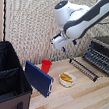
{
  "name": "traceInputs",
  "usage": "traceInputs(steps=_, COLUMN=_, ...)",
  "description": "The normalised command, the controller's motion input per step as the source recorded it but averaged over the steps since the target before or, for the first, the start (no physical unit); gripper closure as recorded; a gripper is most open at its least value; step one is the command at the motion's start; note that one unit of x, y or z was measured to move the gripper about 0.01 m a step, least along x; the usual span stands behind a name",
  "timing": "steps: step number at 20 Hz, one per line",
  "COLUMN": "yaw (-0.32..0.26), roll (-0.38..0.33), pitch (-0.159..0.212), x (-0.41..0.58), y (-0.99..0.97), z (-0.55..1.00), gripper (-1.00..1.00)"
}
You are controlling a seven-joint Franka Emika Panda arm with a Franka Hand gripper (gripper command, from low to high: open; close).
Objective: With care, position your gripper close to the oven tray handle. Make sure to grip the handle tightly. Delicately and attentively pull the tray out from the oven.
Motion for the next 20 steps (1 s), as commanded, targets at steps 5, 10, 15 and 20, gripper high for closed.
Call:
traceInputs(steps=5, yaw=0.068, roll=-0.299, pitch=-0.024, x=0.011, y=-0.45, z=0.00, gripper=-1.00)
traceInputs(steps=10, yaw=0.069, roll=-0.287, pitch=-0.005, x=0.038, y=-0.47, z=-0.02, gripper=-1.00)
traceInputs(steps=15, yaw=0.098, roll=-0.207, pitch=0.000, x=0.174, y=-0.54, z=-0.15, gripper=-1.00)
traceInputs(steps=20, yaw=0.065, roll=-0.184, pitch=0.000, x=0.187, y=-0.53, z=-0.20, gripper=-1.00)
